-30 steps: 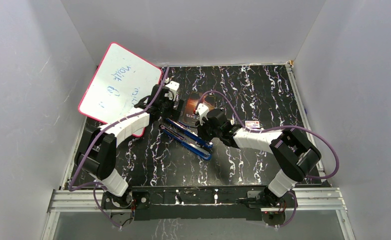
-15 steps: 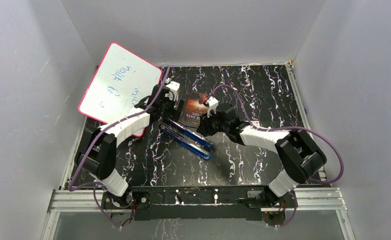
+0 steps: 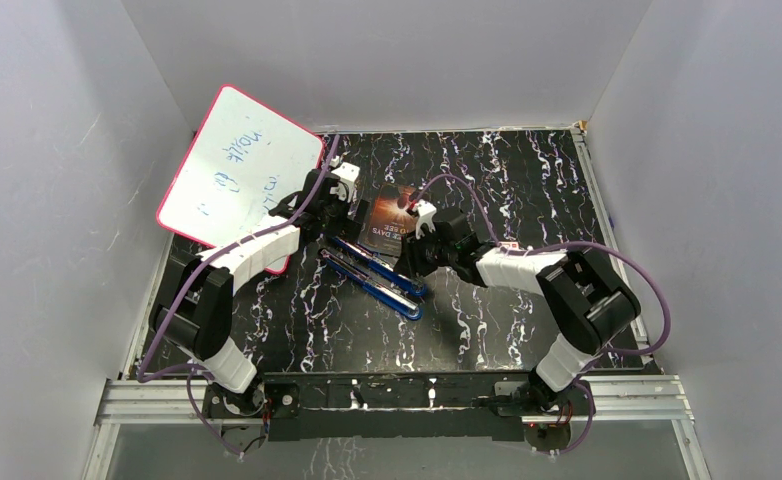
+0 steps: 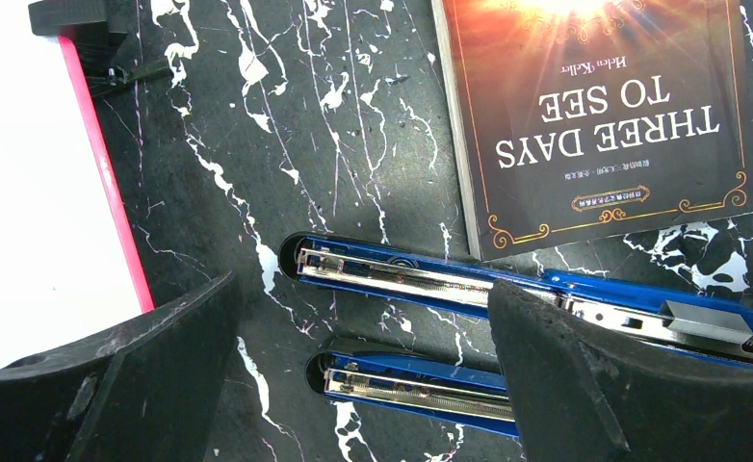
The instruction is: Load the staples into the stapler
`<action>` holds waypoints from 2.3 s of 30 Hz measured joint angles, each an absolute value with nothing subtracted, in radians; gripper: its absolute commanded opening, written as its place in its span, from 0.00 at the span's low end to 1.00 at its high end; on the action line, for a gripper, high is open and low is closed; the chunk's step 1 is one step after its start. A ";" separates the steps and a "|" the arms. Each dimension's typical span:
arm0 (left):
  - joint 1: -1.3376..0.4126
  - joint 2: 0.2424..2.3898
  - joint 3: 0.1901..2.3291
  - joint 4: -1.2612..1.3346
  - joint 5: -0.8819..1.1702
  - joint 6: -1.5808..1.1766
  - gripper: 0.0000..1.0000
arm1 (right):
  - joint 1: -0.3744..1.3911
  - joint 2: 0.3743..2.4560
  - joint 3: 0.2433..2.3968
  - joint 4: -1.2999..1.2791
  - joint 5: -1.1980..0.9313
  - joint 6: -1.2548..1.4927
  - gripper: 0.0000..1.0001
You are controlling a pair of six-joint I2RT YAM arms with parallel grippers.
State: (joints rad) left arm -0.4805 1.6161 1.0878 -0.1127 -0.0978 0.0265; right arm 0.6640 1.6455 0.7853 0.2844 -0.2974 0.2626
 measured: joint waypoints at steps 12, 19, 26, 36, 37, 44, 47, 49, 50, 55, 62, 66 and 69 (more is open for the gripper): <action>-0.482 1.616 1.088 -0.113 -0.098 0.027 0.97 | 0.645 1.686 0.789 0.284 -0.343 0.284 0.42; -0.482 1.616 1.088 -0.113 -0.102 0.027 0.98 | 0.636 1.689 0.790 0.286 -0.362 0.293 0.34; -0.482 1.616 1.088 -0.113 -0.105 0.027 0.98 | 0.630 1.689 0.791 0.289 -0.377 0.304 0.41; -0.482 1.616 1.088 -0.113 -0.108 0.027 0.98 | 0.623 1.689 0.791 0.288 -0.382 0.312 0.33; -0.482 1.616 1.088 -0.113 -0.108 0.027 0.98 | 0.622 1.689 0.791 0.289 -0.385 0.313 0.33; -0.482 1.616 1.088 -0.113 -0.109 0.027 0.98 | 0.617 1.689 0.791 0.294 -0.393 0.317 0.21; -0.482 1.616 1.088 -0.113 -0.109 0.027 0.98 | 0.616 1.689 0.791 0.294 -0.393 0.318 0.19; -0.482 1.616 1.088 -0.113 -0.109 0.027 0.98 | 0.616 1.689 0.791 0.294 -0.393 0.318 0.17; -0.482 1.616 1.087 -0.113 -0.109 0.027 0.98 | 0.616 1.689 0.791 0.294 -0.392 0.318 0.16; -0.482 1.616 1.087 -0.113 -0.109 0.028 0.98 | 0.616 1.687 0.791 0.294 -0.392 0.316 0.15; -0.482 1.616 1.087 -0.113 -0.111 0.031 0.98 | 0.616 1.649 0.791 0.294 -0.384 0.307 0.14; -0.482 1.616 1.087 -0.113 -0.113 0.031 0.98 | 0.616 1.622 0.791 0.298 -0.380 0.299 0.21; -0.482 1.616 1.087 -0.113 -0.113 0.033 0.98 | 0.616 1.621 0.791 0.302 -0.376 0.294 0.35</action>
